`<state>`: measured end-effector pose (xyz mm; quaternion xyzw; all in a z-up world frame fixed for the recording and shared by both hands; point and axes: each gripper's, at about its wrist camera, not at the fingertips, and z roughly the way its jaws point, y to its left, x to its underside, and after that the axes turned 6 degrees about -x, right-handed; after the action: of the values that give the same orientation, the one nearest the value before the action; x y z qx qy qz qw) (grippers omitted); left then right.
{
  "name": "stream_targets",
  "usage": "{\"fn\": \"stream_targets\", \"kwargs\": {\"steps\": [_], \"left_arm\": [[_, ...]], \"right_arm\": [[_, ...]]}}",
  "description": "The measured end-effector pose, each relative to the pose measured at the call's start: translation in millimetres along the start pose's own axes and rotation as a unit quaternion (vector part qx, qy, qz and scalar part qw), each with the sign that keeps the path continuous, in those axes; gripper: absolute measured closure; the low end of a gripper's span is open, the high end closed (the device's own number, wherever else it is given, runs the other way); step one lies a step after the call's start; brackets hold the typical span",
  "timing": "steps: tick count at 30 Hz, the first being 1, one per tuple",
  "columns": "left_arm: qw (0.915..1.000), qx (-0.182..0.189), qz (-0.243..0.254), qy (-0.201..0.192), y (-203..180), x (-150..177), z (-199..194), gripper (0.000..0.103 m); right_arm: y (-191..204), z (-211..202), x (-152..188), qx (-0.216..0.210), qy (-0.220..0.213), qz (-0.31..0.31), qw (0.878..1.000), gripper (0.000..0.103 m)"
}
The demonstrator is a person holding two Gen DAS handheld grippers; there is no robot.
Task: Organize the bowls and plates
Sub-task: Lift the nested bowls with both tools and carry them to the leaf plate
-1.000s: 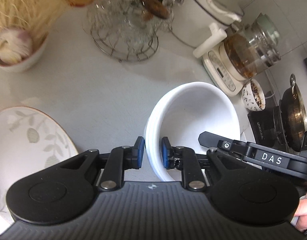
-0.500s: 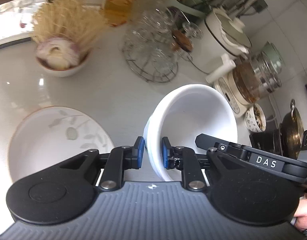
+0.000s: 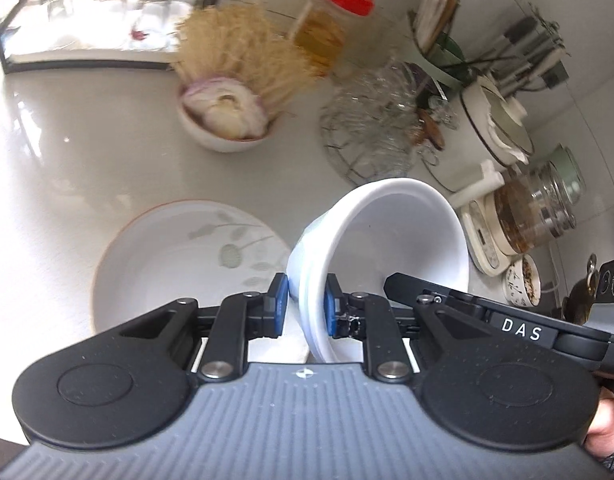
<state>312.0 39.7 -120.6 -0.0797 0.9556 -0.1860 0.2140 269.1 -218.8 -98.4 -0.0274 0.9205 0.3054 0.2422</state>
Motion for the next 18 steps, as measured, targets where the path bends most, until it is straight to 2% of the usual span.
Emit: {"fn": "stream_targets", "kwargs": {"steps": [7, 18], "left_arm": [[0.9996, -0.015, -0.026, 0.000, 33.2, 5.3, -4.0, 0.081], [0.9994, -0.029, -0.015, 0.012, 52.6, 10.0, 12.2, 0.081]], "right_arm": [[16.7, 25.8, 3.8, -0.007, 0.023, -0.002, 1.000, 0.076], [17.1, 55.6, 18.2, 0.004, 0.034, 0.014, 0.999, 0.075]]}}
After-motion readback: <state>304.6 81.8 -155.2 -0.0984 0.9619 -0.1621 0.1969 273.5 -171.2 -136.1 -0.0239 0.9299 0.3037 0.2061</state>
